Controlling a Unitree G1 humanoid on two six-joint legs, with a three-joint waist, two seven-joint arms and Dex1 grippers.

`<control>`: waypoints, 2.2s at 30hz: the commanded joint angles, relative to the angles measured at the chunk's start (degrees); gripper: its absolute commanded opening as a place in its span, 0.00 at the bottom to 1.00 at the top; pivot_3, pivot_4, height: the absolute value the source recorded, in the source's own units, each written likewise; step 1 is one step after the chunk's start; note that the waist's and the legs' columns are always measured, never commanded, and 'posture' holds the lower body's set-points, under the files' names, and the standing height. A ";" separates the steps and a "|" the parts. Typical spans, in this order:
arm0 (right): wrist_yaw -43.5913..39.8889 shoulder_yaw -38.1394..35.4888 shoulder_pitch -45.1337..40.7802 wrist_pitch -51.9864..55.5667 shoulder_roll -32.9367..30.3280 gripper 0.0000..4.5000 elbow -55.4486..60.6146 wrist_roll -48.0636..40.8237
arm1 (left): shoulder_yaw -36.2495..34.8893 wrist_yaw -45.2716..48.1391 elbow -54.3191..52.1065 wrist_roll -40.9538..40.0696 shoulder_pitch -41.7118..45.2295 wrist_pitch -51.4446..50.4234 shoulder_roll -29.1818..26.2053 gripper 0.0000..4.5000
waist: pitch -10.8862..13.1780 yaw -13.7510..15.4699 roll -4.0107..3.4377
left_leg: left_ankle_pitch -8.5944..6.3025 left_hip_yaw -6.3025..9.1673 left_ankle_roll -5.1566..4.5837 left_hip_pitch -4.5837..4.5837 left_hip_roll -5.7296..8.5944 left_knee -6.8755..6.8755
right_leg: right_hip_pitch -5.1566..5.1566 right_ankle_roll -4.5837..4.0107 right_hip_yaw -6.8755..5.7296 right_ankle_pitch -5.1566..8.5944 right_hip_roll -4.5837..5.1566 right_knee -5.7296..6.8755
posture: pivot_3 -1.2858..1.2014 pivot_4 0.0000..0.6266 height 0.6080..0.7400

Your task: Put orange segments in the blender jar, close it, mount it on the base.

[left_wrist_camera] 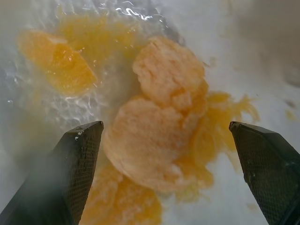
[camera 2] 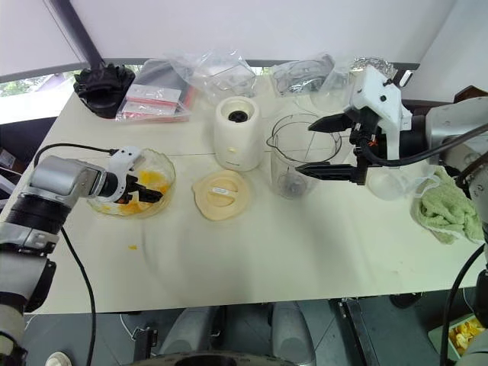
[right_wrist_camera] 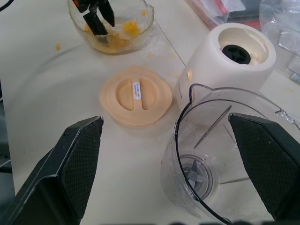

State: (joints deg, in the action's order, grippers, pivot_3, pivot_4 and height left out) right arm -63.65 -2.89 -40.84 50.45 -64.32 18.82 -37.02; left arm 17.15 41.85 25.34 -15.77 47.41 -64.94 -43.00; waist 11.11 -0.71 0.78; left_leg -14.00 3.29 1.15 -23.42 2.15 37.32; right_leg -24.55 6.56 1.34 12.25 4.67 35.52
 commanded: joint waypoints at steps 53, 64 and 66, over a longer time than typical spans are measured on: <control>3.35 -2.17 -0.01 -1.78 0.41 1.00 1.46 1.24 | 2.20 9.21 -1.22 9.73 -2.24 1.00 0.75 0.01 | -0.01 -0.11 0.00 | 0.00 0.03 0.00 0.03 -0.02 0.08 | 0.00 0.01 0.01 0.00 0.07 0.18 | 0.52 0.24 1.00; 4.52 -2.21 0.24 -2.31 1.43 1.00 1.42 1.72 | -14.42 2.01 -2.31 5.55 2.60 -2.36 -0.17 0.01 | 0.02 -0.05 0.05 | 0.00 0.12 0.00 0.00 -0.04 0.14 | -0.04 0.01 -0.01 0.00 0.06 0.24 | 0.52 0.24 1.00; 4.61 -2.21 0.35 -2.48 1.62 1.00 1.39 1.90 | -17.32 0.31 -3.92 4.68 2.67 -3.86 -0.25 0.01 | 0.01 -0.08 0.05 | 0.00 0.13 0.00 0.00 -0.04 0.14 | -0.04 0.02 0.00 0.00 0.06 0.25 | 0.52 0.24 1.00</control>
State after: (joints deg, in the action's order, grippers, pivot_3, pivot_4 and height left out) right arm -59.34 -2.90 -40.33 49.11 -62.50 18.98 -35.07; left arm 2.92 43.53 23.71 -10.29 49.28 -67.53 -42.29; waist 11.12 -0.78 0.83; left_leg -14.00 3.42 1.15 -23.41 2.12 37.46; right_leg -24.60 6.58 1.35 12.24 4.74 35.79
